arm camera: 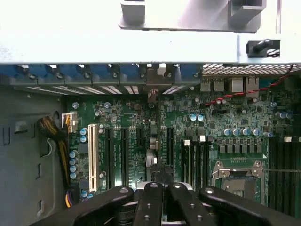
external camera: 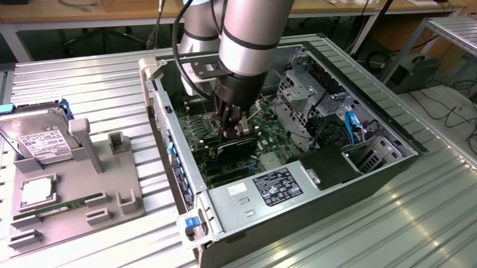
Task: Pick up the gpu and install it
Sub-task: 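Press down on the gpu until it lock into place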
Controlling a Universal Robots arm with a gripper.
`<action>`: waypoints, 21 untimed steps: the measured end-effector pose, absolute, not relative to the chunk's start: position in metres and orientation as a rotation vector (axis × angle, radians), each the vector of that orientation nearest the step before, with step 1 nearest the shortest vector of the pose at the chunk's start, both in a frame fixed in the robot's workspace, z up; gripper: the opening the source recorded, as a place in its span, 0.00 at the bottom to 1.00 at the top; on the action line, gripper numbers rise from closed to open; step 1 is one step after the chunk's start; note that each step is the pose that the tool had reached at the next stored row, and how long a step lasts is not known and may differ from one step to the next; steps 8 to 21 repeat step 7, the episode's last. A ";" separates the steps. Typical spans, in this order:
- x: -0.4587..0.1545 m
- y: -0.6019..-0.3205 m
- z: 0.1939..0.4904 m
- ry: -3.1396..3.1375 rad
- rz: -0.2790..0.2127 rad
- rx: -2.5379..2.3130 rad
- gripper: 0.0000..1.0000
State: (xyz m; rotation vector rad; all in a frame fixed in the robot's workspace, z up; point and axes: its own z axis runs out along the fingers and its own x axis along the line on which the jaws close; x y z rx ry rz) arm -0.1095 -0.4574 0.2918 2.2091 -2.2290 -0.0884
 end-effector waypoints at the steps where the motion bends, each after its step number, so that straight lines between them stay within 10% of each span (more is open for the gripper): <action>1: -0.109 -0.457 0.292 -2.229 -0.088 2.209 0.11; 21: -0.109 -0.457 0.292 -2.229 -0.088 2.209 0.11</action>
